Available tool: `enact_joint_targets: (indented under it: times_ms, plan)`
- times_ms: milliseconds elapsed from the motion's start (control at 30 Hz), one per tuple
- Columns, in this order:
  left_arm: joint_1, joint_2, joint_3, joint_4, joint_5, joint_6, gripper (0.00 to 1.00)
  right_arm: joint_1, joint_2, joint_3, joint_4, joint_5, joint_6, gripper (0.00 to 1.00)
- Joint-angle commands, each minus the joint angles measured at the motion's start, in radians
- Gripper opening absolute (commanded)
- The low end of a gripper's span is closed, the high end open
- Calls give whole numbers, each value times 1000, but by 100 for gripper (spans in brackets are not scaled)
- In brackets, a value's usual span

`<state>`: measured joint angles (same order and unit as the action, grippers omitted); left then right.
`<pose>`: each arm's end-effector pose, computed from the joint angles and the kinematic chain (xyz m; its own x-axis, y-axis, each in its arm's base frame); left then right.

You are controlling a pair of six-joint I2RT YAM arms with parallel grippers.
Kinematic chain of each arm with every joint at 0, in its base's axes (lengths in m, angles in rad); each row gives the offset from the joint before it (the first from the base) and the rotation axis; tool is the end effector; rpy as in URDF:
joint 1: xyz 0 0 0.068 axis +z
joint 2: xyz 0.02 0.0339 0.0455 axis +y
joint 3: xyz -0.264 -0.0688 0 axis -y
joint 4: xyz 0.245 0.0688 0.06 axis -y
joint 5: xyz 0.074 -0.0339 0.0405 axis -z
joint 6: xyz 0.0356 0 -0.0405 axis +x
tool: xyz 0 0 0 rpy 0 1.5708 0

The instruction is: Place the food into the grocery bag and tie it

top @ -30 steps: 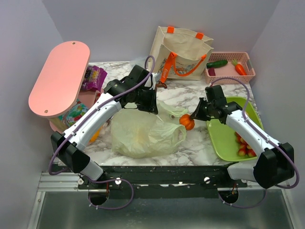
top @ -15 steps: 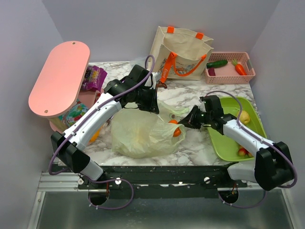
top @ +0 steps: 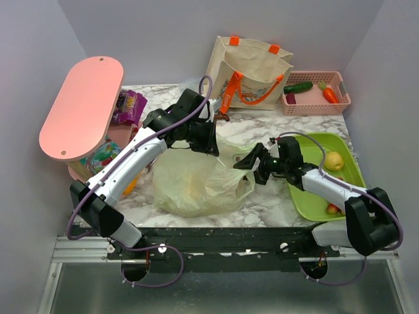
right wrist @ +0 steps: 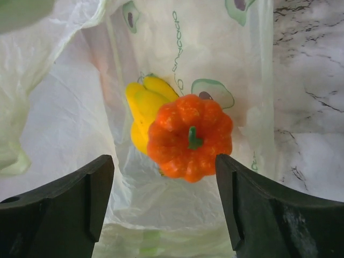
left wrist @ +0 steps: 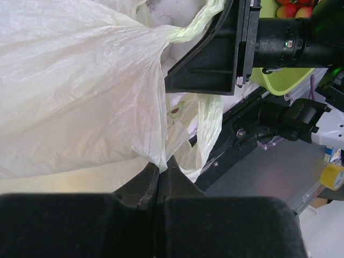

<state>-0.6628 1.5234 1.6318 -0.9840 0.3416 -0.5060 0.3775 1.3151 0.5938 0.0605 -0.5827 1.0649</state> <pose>0.2397 -0.2023 0.3808 -0.8925 0.1173 -0.4356 0.3617 0.7632 -0.5355 0.2333 0.1136 0.1885 -0.8990 0.4293 -0.0872 0.1542 0.4964 0.8543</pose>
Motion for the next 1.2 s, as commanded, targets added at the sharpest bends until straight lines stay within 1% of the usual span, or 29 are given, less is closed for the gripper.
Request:
enact_joint_targets:
  times_ms: [0,133,200,400,467,567,600,633,733,767,800,867,1000,1100,1133,1167]
  plan:
    - [0,2,7,11,19,-3,0,7,8,32,-24,-50,-65,83]
    - [-1,0,11,-3,16,3,0,8,-32,58,-175,-7,-177,84]
    - [0,0,14,-13,14,7,0,8,-62,91,-293,35,-261,84]
    - [0,10,41,-42,-15,2,0,8,-136,275,-631,214,-527,84]
    - [-1,20,61,-55,-22,-5,0,7,-144,331,-700,261,-582,84]
    - [-2,30,94,-70,-32,-13,0,7,-139,384,-762,291,-635,84]
    - [-2,29,104,-77,-38,-16,3,8,-135,401,-783,293,-648,85]
    - [-1,26,111,-84,-46,-18,12,8,-133,417,-801,301,-657,85]
    - [-9,-3,121,-108,-77,-25,54,7,-138,445,-817,331,-674,85]
    - [-12,-16,120,-118,-91,-25,63,8,-140,453,-815,336,-678,86]
    - [-14,-33,120,-129,-106,-29,69,8,-140,461,-813,338,-681,86]
    - [-18,-69,110,-157,-142,-40,75,7,-130,482,-813,333,-698,89]
    - [-20,-176,25,-221,-234,-98,78,7,-82,530,-831,354,-734,91]
    - [-25,-302,-125,-224,-282,-169,76,7,-60,554,-822,373,-730,93]
    - [-27,-346,-203,-204,-277,-192,75,8,-55,556,-812,383,-723,93]
    - [-30,-394,-265,-187,-260,-218,72,7,-50,557,-803,386,-717,95]
